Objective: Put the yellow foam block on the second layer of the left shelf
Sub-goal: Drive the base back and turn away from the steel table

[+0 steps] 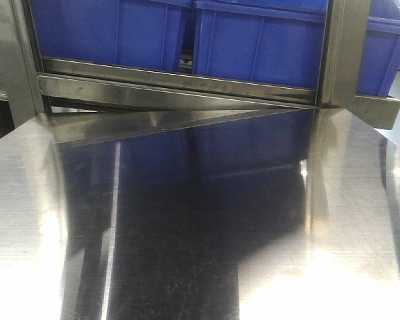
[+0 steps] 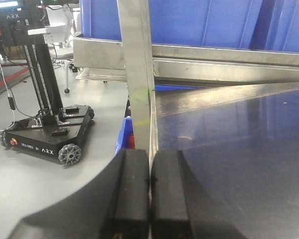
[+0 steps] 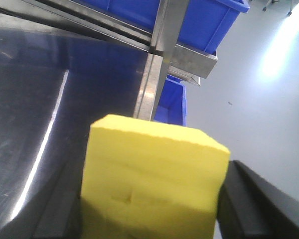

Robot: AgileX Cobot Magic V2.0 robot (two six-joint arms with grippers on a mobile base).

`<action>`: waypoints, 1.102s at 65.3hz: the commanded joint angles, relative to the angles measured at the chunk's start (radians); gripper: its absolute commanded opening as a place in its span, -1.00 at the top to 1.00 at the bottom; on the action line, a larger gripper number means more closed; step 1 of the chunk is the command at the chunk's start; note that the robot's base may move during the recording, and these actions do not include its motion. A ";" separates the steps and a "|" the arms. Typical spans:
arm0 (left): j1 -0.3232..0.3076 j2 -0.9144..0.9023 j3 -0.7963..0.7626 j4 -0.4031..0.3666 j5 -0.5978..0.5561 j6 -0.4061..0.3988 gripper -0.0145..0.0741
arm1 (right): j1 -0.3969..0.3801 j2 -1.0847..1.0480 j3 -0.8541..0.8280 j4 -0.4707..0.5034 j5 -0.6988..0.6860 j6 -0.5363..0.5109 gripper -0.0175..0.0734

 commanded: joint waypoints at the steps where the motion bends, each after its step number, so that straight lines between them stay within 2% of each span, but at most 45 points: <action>1: -0.007 -0.014 0.026 -0.003 -0.085 -0.004 0.36 | 0.000 0.012 -0.028 -0.010 -0.082 -0.010 -0.10; 72: -0.009 -0.011 0.026 -0.003 -0.088 -0.004 0.36 | 0.000 0.019 -0.028 -0.010 -0.077 -0.010 -0.10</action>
